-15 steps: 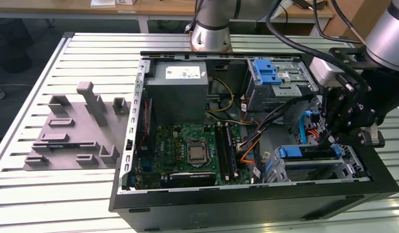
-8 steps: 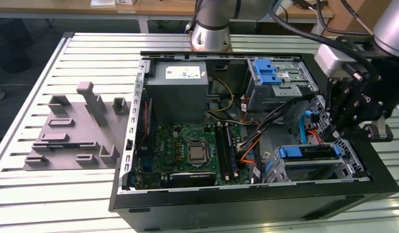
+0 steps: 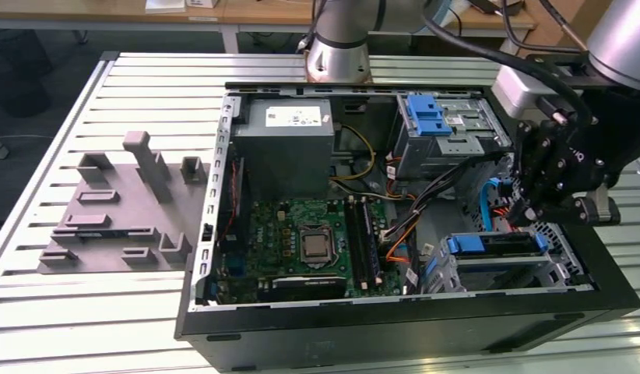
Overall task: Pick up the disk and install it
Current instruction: 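Insert the second disk wire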
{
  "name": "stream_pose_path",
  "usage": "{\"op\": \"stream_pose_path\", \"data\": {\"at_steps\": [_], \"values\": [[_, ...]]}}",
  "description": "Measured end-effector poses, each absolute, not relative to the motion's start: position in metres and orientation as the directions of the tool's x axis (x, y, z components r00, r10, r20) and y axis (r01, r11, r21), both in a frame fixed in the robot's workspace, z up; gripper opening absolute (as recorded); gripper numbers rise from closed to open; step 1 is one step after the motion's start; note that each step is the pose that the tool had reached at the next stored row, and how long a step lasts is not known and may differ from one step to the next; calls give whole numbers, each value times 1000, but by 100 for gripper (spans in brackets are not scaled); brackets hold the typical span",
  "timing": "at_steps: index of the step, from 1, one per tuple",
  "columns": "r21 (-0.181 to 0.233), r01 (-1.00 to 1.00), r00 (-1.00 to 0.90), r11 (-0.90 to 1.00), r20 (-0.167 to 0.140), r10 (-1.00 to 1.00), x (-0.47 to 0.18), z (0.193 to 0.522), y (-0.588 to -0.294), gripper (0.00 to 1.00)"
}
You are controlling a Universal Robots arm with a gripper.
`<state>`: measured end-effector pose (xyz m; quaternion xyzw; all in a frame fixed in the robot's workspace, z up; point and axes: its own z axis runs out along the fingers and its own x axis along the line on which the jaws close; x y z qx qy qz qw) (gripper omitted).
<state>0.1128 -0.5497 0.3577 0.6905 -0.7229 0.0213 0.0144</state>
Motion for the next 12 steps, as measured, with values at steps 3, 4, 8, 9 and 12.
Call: {"op": "stream_pose_path", "data": {"at_steps": [3,4,8,9,12], "values": [[-15,-999,-46,46,50,-998,109,358,-550,11],[-16,-999,-46,46,50,-998,109,359,-550,11],[-16,-999,-46,45,50,-998,108,367,-550,11],[-16,-999,-46,45,50,-998,108,370,-550,11],[-16,-999,-46,45,50,-998,108,378,-550,11]]}}
